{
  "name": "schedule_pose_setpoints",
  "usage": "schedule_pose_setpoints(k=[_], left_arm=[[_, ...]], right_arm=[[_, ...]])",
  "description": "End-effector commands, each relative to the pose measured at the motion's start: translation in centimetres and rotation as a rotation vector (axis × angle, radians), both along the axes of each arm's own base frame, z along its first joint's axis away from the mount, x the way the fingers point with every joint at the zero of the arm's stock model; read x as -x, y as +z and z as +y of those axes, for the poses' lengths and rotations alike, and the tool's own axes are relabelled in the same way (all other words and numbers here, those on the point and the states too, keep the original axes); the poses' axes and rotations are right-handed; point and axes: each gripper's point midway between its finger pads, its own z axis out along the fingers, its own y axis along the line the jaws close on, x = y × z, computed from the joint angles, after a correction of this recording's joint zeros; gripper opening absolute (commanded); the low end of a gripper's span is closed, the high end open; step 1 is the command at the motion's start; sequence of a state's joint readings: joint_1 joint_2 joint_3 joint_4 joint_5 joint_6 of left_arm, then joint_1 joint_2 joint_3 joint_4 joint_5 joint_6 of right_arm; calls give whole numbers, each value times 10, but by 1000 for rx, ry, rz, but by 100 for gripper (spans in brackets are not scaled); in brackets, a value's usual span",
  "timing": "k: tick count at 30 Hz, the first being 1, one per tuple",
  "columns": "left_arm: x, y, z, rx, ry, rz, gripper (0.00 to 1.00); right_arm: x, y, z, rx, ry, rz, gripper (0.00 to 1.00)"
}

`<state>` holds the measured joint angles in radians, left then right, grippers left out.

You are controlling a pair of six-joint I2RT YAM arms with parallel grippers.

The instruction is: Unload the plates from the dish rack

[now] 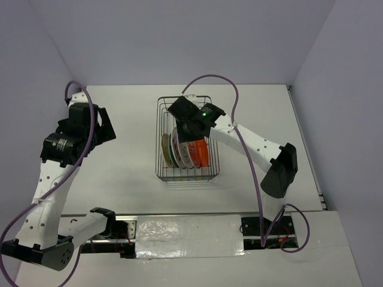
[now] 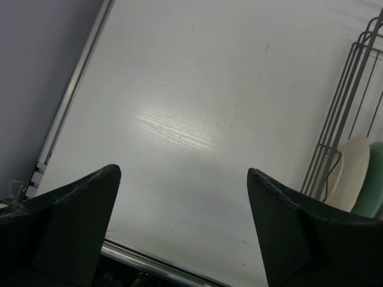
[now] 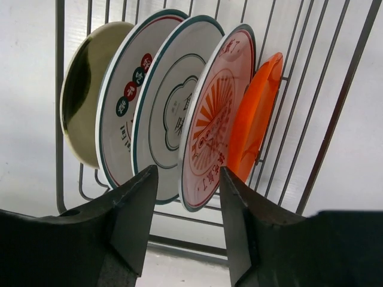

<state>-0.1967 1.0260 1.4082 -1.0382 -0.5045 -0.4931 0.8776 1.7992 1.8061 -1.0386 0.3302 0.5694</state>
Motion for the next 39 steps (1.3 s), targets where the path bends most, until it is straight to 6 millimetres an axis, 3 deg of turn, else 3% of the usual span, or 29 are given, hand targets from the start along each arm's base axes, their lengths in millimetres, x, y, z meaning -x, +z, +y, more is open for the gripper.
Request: schedule_pose_setpoints(k=[1,4,7,13,15,16,18,21,23,24,25,27,30,31,35,36,39], left_arm=[[2,-6,3,-30,-18,9,99],[4,-15,5,-44,-20,32,99],[3,-22,1,-35,-34,48,99],[-2,-23,-1,-35,-43,54,100],[-4,-23,-2,-31,-48,56,100],[-4,-24,-3,-29,-50,59,99],[-5,-23,-2,-30,-49,58,100],[-5,-21,-2,-31,-48,54,100],[-5,-22,-3,-27,-53,52,100],[-6,-23,-3,-27,-55,57,99],[-6,-23,-4,-26,-56,57,99],[-7,-23,-4,-26,-54,58,99],[-8,-20,-6,-19,-61,53,100],[-9,-20,-7,-14,-68,56,100],[-15,-9,-15,13,-100,38,99],[-16,-6,-18,24,-111,35,100],[-25,6,-40,95,-212,11,100]], right_arm=[[-8,9,6,-42,-55,-43,50],[-8,-10,5,-32,-78,-20,37],[-9,-23,8,-27,-82,3,36],[-14,-18,18,-71,-71,9,38],[-18,-13,21,-79,-61,3,26],[-19,-12,21,-86,-58,7,15],[-20,17,23,-122,-57,-30,2],[-18,56,11,-142,-69,-79,2],[-16,109,3,-222,-77,-160,2],[-12,121,-7,-222,-85,-166,2],[-13,153,-14,-283,-99,-211,2],[-7,183,-36,-310,-113,-262,2],[-19,201,-80,-258,-167,-349,1],[-34,182,-101,-195,-214,-325,0],[-73,128,-152,57,-327,-277,0],[-94,105,-170,138,-370,-241,0],[-128,66,-204,230,-449,-174,0]])
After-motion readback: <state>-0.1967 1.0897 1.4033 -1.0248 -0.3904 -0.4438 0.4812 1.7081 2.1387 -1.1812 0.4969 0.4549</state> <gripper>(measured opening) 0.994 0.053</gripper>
